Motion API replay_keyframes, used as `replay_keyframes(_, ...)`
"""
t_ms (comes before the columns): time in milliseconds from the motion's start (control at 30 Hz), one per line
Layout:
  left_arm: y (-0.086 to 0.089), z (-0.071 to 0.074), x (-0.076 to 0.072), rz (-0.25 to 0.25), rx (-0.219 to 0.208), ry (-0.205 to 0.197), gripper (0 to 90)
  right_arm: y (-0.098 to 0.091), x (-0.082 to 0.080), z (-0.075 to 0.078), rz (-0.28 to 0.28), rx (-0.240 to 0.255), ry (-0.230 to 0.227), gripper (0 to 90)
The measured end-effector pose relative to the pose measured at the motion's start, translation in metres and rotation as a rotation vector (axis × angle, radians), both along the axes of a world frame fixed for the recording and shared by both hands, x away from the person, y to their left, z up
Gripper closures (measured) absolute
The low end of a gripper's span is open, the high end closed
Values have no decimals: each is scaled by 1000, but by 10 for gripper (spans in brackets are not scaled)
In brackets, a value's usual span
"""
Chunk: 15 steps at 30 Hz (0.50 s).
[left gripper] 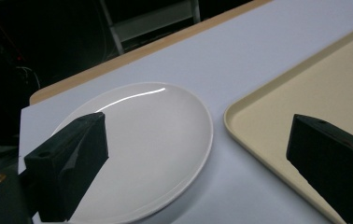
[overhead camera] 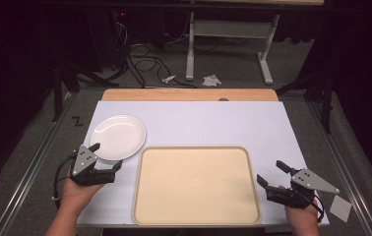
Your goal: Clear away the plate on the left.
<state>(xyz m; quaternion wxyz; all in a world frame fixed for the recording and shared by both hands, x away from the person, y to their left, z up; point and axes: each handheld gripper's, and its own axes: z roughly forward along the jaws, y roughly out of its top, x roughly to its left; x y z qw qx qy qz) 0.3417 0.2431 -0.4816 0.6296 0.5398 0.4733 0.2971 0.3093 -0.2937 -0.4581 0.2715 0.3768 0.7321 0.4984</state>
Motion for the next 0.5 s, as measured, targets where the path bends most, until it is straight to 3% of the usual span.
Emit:
replay_keyframes(200,-8,-14,6,-13,141,29,63,0,1,0,2,0,2,162)
replay_keyframes(500,-22,-35,14,-73,412,54,80,0,1,-1,5,0,2,162)
